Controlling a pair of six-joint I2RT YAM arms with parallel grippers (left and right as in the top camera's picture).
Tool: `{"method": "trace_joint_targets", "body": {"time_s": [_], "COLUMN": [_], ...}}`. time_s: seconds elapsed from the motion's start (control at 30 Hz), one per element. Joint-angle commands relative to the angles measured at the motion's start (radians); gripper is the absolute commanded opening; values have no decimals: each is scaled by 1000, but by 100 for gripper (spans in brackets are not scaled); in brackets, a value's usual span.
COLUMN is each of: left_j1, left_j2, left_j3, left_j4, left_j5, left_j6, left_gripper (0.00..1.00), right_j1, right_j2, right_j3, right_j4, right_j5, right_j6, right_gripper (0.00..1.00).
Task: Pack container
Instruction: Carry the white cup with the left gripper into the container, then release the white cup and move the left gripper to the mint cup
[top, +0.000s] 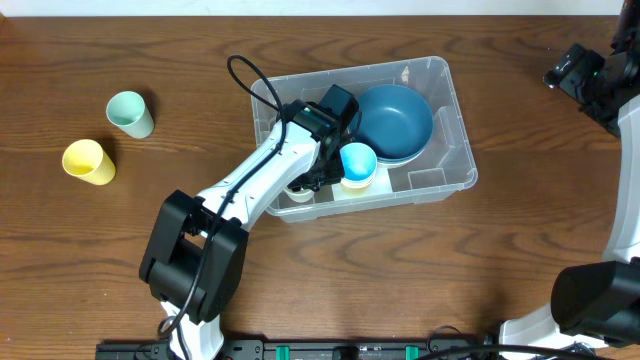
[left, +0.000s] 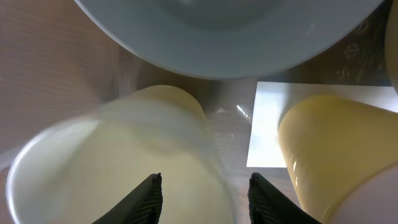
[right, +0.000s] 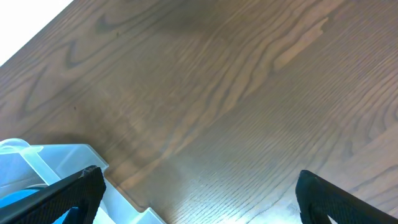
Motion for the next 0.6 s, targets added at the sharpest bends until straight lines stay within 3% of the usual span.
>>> {"method": "trace_joint_targets", "body": {"time_s": [0.0, 0.3, 0.57], "left_j1": [4, 47, 102], "left_j2": [6, -31, -204], "left_j3": [-3, 37, 73], "left_j4": [-8, -13, -16], "left_j5": [-18, 7, 42], "left_j6": [-8, 53, 143], "left_gripper": [46, 45, 46], "right_j1": [-6, -6, -6], "right_j2": [5, 5, 5], "right_j3": [-2, -2, -2], "right_j4": [0, 0, 0], "right_j5": [10, 10, 10], "right_j6": [13, 13, 13], "right_gripper": [99, 99, 99]}}
